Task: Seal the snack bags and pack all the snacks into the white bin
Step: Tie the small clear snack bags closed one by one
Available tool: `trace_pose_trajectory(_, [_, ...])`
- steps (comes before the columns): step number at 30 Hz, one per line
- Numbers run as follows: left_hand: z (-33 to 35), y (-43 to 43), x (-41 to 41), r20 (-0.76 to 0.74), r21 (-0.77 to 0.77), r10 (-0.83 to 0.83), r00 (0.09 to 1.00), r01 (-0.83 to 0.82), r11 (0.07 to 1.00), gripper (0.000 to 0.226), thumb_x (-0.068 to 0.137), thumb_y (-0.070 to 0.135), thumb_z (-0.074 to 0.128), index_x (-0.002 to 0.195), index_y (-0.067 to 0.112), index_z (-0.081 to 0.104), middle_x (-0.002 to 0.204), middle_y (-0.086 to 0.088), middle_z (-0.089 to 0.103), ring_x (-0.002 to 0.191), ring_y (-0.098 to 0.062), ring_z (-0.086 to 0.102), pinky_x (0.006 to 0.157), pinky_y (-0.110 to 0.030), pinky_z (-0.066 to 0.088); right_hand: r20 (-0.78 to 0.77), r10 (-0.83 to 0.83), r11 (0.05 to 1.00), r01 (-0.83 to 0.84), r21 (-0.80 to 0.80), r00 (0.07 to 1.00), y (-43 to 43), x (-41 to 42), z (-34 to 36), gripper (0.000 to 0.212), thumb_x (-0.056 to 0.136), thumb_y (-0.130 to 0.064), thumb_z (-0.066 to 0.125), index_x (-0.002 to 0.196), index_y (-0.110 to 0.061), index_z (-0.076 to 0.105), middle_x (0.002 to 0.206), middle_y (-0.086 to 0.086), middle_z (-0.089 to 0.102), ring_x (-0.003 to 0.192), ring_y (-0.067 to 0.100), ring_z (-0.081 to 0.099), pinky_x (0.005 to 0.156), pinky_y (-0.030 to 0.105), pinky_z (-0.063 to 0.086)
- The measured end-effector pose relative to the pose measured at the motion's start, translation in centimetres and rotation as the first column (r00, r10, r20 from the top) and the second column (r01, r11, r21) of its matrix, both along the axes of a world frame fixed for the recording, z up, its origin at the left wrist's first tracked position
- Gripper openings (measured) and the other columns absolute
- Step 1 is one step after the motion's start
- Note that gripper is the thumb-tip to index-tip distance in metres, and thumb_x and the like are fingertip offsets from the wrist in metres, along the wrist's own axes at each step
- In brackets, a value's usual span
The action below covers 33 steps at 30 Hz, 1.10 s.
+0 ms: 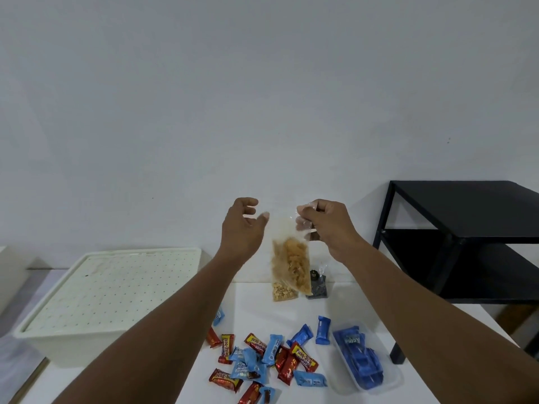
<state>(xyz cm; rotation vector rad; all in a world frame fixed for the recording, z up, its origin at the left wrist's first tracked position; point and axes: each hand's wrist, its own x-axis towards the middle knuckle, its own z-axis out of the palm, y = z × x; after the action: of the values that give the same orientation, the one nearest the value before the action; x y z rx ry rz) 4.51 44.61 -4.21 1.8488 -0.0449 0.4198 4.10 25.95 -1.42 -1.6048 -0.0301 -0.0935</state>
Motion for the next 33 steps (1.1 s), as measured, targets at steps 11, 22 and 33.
trace_pose_trajectory(11, [-2.2, -1.8, -1.0, -0.134, -0.072, -0.321, 0.937, 0.314, 0.947, 0.022, 0.086, 0.02, 0.074, 0.105, 0.012, 0.068, 0.097, -0.003, 0.077, 0.088, -0.022, 0.074, 0.076, -0.04, 0.063, -0.194, 0.158, 0.987, -0.158, 0.017, 0.968, 0.2, -0.2, 0.4, 0.035, 0.094, -0.038, 0.063, 0.103, -0.005, 0.072, 0.097, 0.008, 0.077, 0.088, 0.021, 0.072, 0.079, 0.038, 0.055])
trace_pose_trajectory(22, [-1.5, -0.4, -1.1, -0.205, -0.433, -0.415, 0.887, 0.298, 0.851, 0.01, 0.093, 0.021, 0.069, 0.096, 0.011, 0.069, 0.1, -0.014, 0.077, 0.096, -0.03, 0.075, 0.08, -0.037, 0.049, -0.147, 0.067, 0.997, -0.07, -0.018, 0.987, -1.8, 0.1, -2.7, 0.013, 0.095, -0.025, 0.064, 0.095, -0.015, 0.073, 0.095, 0.001, 0.076, 0.093, 0.018, 0.069, 0.083, 0.036, 0.047])
trace_pose_trajectory(33, [-1.3, 0.1, -1.3, -0.149, -0.362, -0.391, 0.908, 0.318, 0.876, 0.023, 0.089, 0.026, 0.074, 0.084, 0.004, 0.07, 0.085, -0.018, 0.075, 0.086, -0.034, 0.07, 0.09, -0.052, 0.056, -0.029, 0.097, 0.995, -0.098, -0.034, 0.995, -1.4, -0.5, -2.6, 0.026, 0.096, -0.033, 0.063, 0.081, -0.012, 0.069, 0.073, 0.008, 0.067, 0.069, 0.017, 0.065, 0.069, 0.033, 0.048])
